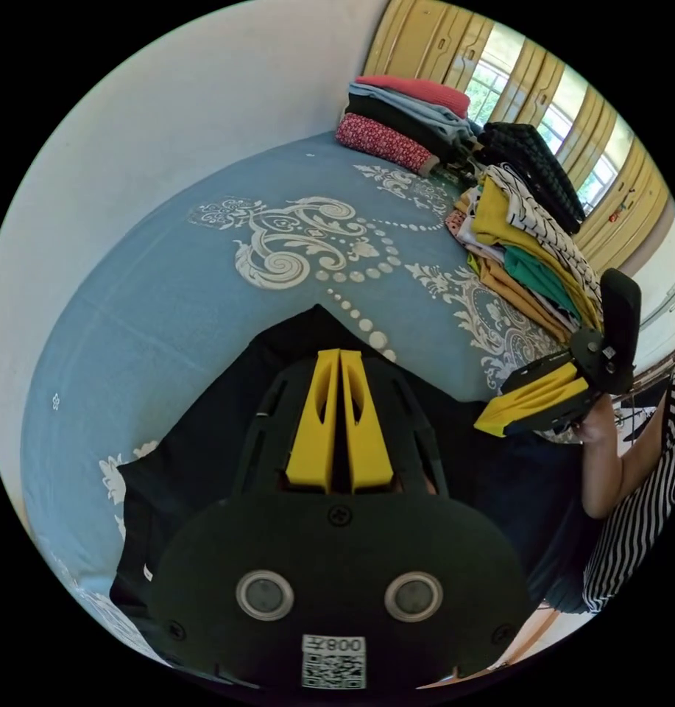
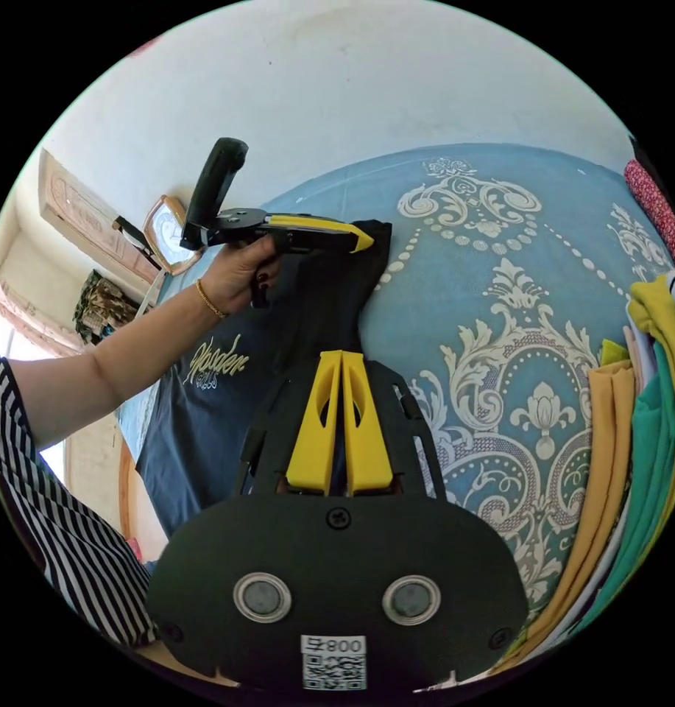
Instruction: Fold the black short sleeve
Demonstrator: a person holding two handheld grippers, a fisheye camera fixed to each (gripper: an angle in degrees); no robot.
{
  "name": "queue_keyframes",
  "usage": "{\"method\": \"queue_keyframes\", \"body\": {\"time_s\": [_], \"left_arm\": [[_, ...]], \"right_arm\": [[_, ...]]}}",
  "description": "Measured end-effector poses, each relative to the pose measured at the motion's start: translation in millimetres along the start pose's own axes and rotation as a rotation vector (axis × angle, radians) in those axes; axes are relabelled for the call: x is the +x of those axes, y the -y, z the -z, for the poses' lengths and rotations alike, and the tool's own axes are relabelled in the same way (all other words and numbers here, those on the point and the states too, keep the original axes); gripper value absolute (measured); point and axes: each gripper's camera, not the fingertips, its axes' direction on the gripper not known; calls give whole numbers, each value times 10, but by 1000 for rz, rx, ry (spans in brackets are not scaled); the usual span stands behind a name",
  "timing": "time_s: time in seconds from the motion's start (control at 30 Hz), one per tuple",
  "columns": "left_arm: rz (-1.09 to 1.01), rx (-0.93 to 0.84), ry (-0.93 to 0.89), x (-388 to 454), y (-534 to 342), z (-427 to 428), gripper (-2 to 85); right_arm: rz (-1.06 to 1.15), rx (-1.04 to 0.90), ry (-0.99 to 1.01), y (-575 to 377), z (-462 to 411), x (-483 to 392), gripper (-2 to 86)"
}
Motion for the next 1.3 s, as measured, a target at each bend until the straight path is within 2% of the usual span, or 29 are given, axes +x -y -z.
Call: {"method": "queue_keyframes", "body": {"time_s": [0.07, 0.17, 0.23, 0.4, 0.47, 0.53, 0.63, 0.7, 0.77, 0.93, 1.13, 1.23, 1.3], "left_arm": [[22, 19, 23, 6, 31, 176, 1], [45, -9, -6, -12, 69, 367, 1], [65, 6, -9, -3, 57, 632, 1], [83, 102, 23, 195, -279, 1647, 2], [98, 65, 55, 240, -399, 1821, 2], [111, -33, 95, 240, -481, 1860, 2], [160, 44, 69, 247, -616, 2337, 2], [153, 79, 70, 333, -714, 2719, 2], [134, -16, 85, 363, -765, 2782, 2], [184, 82, 93, 314, -945, 3782, 2], [440, 163, 114, 208, -1963, 5357, 8], [695, 207, 172, 126, -2849, 6296, 16], [958, 280, 194, 56, -3659, 7037, 31]], "right_arm": [[22, 47, -5, 33, 30, -105, 1], [36, -73, -5, 143, -179, -237, 1], [31, -33, -9, 173, -131, -322, 1], [65, -15, -20, 308, -123, -635, 1], [68, -82, -34, 375, -239, -736, 0], [69, -65, -49, 426, -228, -854, 0], [86, -36, -94, 506, -193, -1066, 0], [111, -14, -53, 582, -203, -1243, 0], [117, -76, -43, 655, -331, -1363, 0], [124, -68, -87, 813, -369, -1698, 1], [157, -15, -89, 1013, -331, -2195, 2], [215, 69, -3, 1119, -261, -2529, 6], [303, 65, 115, 1240, -336, -2853, 12]]}}
